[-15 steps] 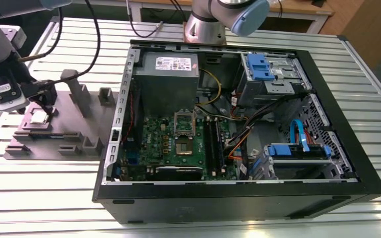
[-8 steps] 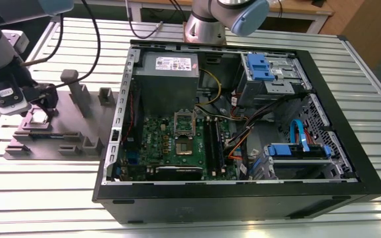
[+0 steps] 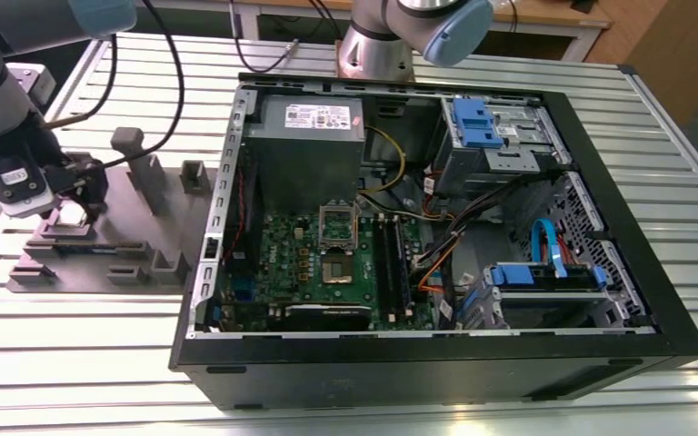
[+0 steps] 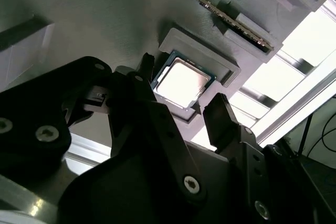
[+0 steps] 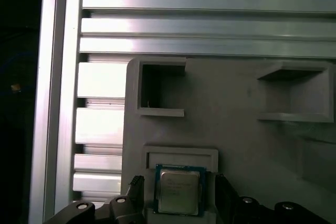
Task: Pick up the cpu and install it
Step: 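Pick up the cpu and move it towards the insertion slot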
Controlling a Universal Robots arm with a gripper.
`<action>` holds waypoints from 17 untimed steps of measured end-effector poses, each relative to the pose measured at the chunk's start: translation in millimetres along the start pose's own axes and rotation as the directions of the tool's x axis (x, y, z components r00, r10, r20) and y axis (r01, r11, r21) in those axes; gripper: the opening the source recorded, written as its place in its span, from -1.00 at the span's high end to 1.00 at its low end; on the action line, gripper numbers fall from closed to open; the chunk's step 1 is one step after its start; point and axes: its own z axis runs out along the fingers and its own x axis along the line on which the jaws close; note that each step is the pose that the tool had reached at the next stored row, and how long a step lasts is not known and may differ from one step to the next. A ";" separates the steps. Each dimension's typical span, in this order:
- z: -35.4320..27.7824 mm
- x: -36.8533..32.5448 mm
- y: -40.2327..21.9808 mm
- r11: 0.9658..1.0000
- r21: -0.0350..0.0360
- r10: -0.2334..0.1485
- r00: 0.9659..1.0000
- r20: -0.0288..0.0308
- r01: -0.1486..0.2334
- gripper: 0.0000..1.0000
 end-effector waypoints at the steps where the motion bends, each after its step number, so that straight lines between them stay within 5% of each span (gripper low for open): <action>1: 0.6 -0.1 -0.4 1.000 0.000 0.000 1.000 0.000 0.000 -0.29; 13: 3.6 -0.2 -1.1 1.000 0.000 0.008 1.000 0.000 -0.008 -0.29; 17: 3.6 -0.2 -1.1 1.000 0.000 0.008 1.000 0.000 -0.008 -0.12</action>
